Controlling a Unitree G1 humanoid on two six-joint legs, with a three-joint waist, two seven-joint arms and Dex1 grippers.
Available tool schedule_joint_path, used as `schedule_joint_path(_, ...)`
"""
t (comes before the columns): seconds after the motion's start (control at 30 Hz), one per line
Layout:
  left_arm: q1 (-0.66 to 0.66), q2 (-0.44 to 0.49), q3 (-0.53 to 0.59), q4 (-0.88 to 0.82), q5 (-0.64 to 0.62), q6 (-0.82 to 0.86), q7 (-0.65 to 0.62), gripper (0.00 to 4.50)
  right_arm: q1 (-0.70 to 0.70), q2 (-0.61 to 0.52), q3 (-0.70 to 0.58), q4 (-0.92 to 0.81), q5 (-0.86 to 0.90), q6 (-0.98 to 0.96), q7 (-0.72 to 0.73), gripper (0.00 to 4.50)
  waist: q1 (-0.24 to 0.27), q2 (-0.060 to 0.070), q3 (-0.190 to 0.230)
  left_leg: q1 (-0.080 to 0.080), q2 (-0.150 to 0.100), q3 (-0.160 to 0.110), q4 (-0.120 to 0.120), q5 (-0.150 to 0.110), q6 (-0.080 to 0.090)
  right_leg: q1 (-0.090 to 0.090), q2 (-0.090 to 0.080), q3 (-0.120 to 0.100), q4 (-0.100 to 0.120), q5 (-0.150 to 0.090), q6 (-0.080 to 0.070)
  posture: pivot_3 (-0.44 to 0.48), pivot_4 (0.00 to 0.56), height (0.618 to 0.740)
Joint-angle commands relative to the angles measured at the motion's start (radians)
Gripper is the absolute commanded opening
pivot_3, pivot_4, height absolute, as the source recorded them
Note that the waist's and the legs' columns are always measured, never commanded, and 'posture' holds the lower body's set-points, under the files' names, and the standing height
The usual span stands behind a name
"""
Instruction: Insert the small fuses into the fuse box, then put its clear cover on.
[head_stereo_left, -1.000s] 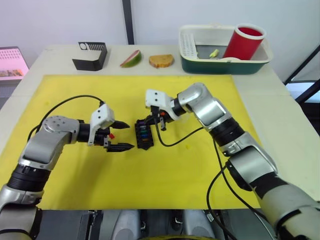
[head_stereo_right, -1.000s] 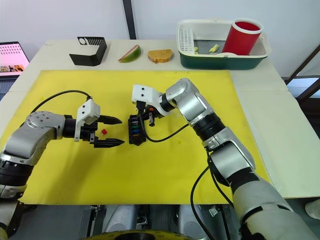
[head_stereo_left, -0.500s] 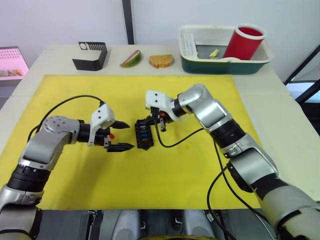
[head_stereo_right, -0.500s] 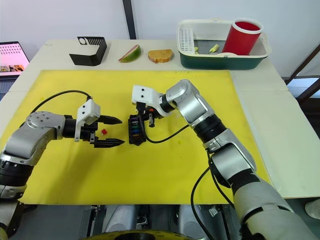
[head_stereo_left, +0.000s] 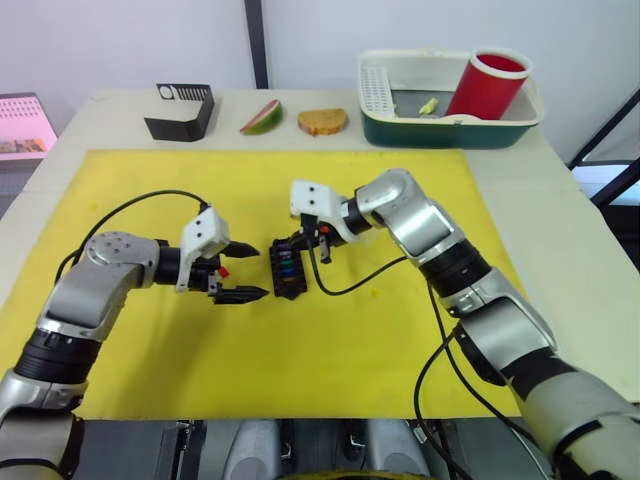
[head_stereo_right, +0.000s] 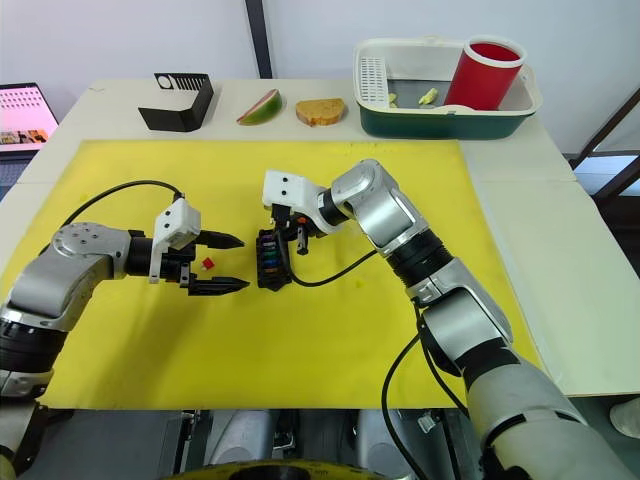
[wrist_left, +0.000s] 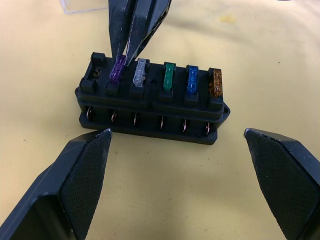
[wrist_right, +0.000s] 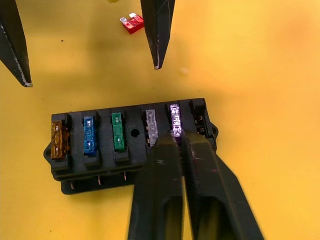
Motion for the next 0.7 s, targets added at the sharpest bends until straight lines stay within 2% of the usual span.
schedule_joint_path(0.03,-0.012,0.001,0.014,-0.020,-0.001,-0.011,-0.003,4.50,0.000,0.003,0.010,-0.022,0.003,0.007,0.002,1.93,0.000,0.000,0.000,0.000,0.000,0.000,0.000,0.000,0.000,0.000,0.000,0.000,0.000,0.000,0.000,0.000,0.150,0.740)
schedule_joint_path(0.7,-0.030,-0.007,0.013,0.010,0.007,-0.022,-0.008,4.50,-0.042,-0.026,-0.062,-0.113,0.091,0.065,0.016,1.93,0.001,0.000,0.000,-0.001,0.000,0.000,0.000,0.000,0.000,-0.001,0.000,0.000,0.000,0.000,0.000,0.000,0.150,0.740)
